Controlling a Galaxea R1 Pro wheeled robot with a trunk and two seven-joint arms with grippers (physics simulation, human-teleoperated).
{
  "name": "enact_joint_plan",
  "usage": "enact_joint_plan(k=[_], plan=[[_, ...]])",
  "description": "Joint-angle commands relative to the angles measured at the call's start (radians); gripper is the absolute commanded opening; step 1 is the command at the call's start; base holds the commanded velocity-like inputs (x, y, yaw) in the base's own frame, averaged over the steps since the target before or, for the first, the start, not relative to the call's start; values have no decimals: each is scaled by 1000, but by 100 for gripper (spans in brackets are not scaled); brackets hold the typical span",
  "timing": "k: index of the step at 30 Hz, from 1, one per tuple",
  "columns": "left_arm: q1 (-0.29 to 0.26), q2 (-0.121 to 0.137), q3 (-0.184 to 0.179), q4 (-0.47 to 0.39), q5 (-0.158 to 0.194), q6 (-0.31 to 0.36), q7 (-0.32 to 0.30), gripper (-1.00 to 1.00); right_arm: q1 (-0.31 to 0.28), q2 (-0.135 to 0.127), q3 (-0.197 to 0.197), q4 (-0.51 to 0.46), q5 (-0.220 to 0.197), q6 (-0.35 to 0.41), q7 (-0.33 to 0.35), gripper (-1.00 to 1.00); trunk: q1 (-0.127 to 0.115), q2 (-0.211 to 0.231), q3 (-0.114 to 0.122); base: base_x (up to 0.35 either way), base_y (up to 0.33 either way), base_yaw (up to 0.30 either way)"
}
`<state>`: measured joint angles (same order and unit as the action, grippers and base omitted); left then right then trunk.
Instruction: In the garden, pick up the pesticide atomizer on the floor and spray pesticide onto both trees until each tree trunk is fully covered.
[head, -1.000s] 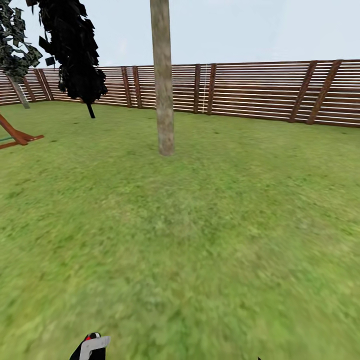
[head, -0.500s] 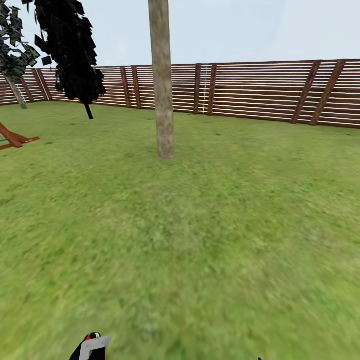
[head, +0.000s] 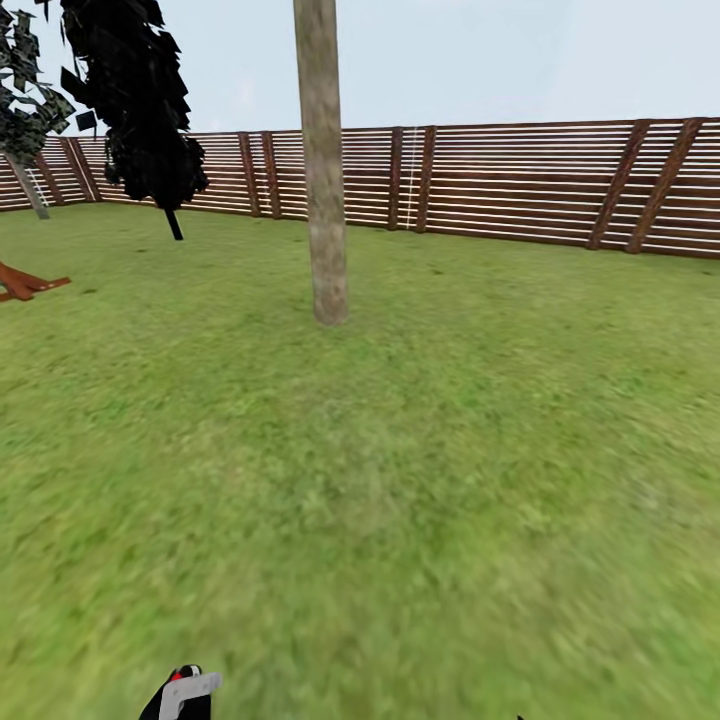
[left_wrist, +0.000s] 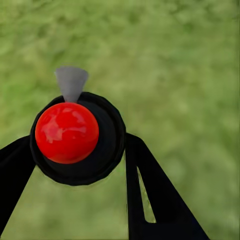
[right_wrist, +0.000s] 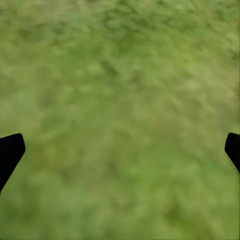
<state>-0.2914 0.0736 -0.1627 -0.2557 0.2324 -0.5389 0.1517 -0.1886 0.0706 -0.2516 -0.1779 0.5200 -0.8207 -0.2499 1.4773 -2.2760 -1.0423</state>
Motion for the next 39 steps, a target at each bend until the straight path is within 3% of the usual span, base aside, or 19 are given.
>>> enact_joint_plan(k=[1,39], plan=[[0,0,0,0,0,0,0,-100,0,0,0,0,0,0,0,100,0,0,0,337,0,0],[0,2,0,0,1,0,1,-100,0,2,0,0,0,0,0,100,0,0,0,337,0,22]])
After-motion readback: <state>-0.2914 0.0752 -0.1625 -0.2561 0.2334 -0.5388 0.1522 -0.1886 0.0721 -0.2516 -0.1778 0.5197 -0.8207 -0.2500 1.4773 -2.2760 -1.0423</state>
